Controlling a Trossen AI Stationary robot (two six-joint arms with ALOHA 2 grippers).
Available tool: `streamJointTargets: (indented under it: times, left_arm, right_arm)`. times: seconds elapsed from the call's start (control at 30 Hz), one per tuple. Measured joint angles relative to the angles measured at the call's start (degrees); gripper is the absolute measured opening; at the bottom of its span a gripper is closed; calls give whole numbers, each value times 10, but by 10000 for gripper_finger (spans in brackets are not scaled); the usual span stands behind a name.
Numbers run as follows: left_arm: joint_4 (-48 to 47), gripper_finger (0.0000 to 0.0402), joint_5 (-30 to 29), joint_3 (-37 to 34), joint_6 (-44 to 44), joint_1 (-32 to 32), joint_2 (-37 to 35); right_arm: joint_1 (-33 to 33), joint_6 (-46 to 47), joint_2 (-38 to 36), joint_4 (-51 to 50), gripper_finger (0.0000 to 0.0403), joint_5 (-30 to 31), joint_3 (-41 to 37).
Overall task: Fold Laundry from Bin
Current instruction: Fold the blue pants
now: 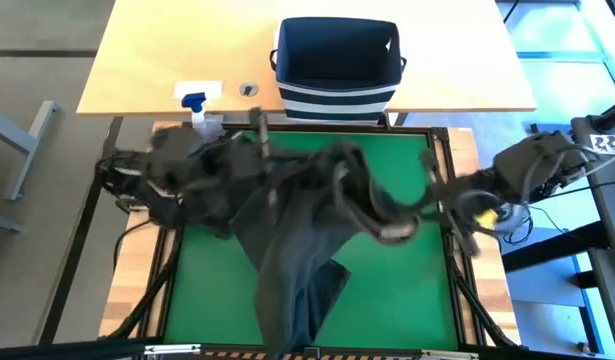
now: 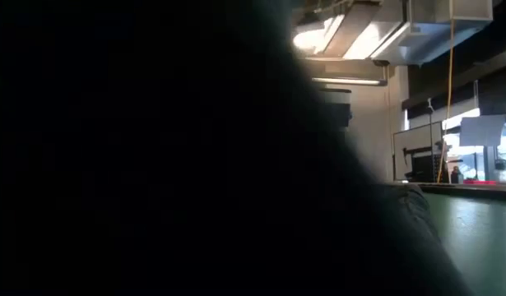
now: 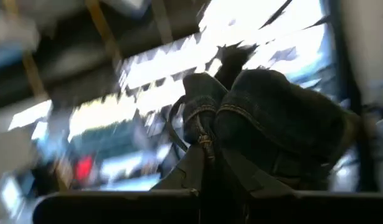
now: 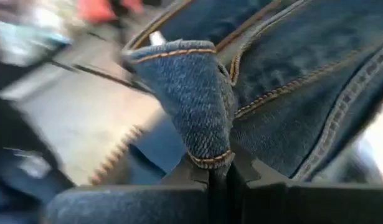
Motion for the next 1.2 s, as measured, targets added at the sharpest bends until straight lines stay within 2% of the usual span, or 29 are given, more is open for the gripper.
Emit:
streamJointTargets:
  times: [0.13,0.23,0.33,0.47,0.6,0.73,0.87,1.0,1.2]
  left_arm:
    - [-71,21,-3,-31,-106,65,0]
    - [-88,21,29,-79,-157,111,0]
    - [-87,21,62,-138,-201,158,2]
    - [-34,21,143,-226,-249,219,3]
    - [23,21,221,-318,-287,275,2]
    - [115,21,297,-407,-316,328,3]
    - [201,21,340,-477,-340,375,10]
    - [255,21,395,-509,-368,412,42]
    - [271,21,411,-510,-365,441,117]
  right_arm:
    - [-28,67,0,-113,12,125,-13]
    - [-56,121,2,-169,9,192,-59]
    - [-90,166,-3,-203,9,227,-125]
    - [-143,208,-36,-194,10,259,-238]
    - [-215,235,-73,-146,9,249,-369]
    - [-300,242,-126,-53,9,209,-495]
    - [-388,247,-160,49,9,156,-604]
    - [-461,250,-173,123,9,120,-686]
    - [-547,268,-173,214,11,88,-788]
